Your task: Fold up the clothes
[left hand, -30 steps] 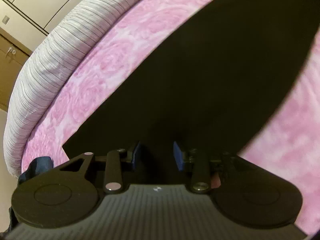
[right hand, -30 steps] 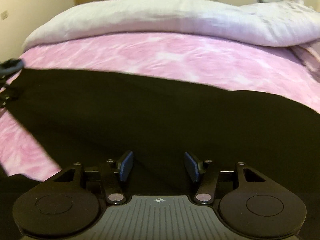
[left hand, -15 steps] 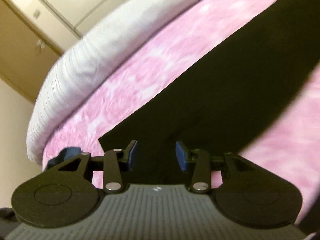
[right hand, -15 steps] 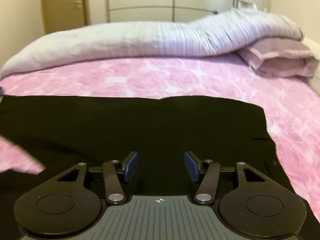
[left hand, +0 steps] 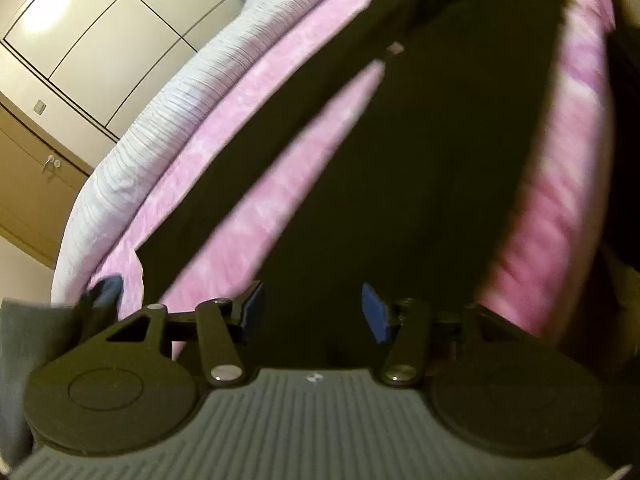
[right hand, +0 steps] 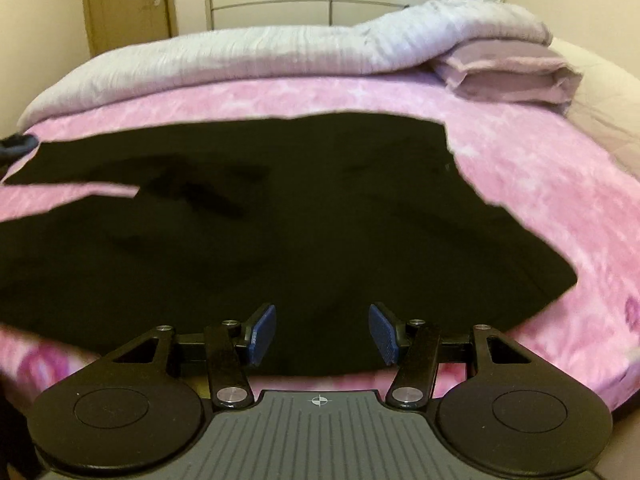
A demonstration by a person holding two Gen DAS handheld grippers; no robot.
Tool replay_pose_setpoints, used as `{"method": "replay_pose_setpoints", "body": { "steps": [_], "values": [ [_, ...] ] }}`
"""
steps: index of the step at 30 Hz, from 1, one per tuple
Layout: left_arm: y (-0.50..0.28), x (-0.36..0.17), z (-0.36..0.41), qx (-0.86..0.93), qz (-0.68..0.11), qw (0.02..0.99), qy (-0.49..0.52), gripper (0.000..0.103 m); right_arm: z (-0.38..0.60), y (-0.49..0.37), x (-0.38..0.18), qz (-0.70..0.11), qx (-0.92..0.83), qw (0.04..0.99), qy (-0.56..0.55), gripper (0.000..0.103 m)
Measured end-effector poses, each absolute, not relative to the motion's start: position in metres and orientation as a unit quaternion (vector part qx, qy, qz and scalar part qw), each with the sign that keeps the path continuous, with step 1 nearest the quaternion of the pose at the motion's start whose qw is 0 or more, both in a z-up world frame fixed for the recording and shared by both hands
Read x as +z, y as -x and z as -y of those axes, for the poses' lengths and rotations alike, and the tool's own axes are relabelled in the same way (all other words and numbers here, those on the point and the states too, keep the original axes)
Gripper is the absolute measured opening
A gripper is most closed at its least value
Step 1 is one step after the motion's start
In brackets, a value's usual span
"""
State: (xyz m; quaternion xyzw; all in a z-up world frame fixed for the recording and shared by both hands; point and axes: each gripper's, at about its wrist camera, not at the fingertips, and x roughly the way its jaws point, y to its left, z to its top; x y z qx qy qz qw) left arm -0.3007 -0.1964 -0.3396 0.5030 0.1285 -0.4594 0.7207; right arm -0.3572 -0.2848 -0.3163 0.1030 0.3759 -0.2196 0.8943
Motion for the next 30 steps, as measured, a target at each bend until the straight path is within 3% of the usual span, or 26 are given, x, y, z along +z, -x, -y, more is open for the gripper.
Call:
{"method": "replay_pose_setpoints", "body": {
  "steps": [6,15,16,18,30],
  "values": [
    [0.331,-0.382,0.153,-0.386,-0.098,0.705,-0.587,0.056,0.256,0.360,-0.333,-0.402,-0.198,0.894,-0.021,0.056],
    [0.306,-0.394,0.138,-0.306,-0.079,0.693,-0.648,0.060,0.243,0.347,-0.346,-0.422,-0.177,0.888,0.051,0.056],
    [0.304,-0.395,0.137,-0.300,-0.079,0.690,-0.654,0.058,0.243,0.346,-0.348,-0.423,-0.177,0.887,0.054,0.056],
    [0.299,-0.396,0.135,-0.289,-0.078,0.683,-0.666,0.004,0.243,0.346,-0.350,-0.424,-0.180,0.886,0.057,0.056],
    [0.295,-0.399,0.121,-0.268,-0.139,0.661,-0.687,0.005,0.245,0.348,-0.352,-0.421,-0.179,0.888,0.052,0.056]
  ]
}}
